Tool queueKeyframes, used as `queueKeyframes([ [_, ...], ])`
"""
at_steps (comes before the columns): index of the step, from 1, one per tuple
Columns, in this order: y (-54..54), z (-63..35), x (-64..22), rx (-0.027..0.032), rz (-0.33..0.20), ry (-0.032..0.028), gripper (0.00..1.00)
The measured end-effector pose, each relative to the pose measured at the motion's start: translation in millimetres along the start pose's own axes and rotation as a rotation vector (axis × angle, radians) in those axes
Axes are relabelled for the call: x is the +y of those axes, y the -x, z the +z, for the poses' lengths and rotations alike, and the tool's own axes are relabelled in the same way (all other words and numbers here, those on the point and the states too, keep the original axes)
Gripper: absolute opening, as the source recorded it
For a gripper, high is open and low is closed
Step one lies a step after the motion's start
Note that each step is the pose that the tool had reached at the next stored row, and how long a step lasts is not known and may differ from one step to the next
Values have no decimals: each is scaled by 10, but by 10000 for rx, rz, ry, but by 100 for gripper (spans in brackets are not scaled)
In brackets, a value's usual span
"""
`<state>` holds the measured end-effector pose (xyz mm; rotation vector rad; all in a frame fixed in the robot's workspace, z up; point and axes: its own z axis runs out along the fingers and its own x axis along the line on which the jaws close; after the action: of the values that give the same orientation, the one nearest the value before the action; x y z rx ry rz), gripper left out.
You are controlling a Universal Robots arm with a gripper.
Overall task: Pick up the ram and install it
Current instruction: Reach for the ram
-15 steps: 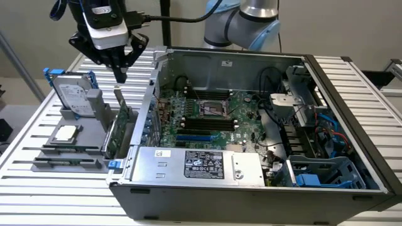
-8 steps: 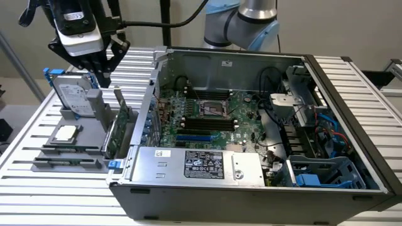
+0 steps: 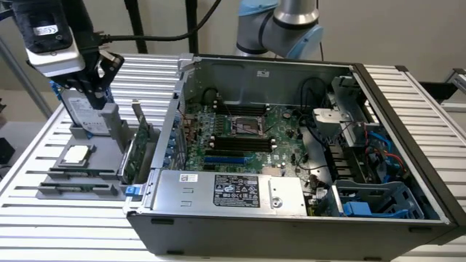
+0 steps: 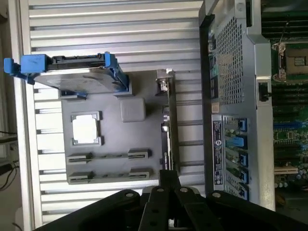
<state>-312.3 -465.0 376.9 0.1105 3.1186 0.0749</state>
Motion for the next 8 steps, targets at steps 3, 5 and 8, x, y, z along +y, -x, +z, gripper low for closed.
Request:
queueKeyframes([
  [3,-129,29,-43,6,0,-1,0],
  [5,-213,50,-70,10,-1,0,0],
  [8,-379,89,-117,21,1,-1,0],
])
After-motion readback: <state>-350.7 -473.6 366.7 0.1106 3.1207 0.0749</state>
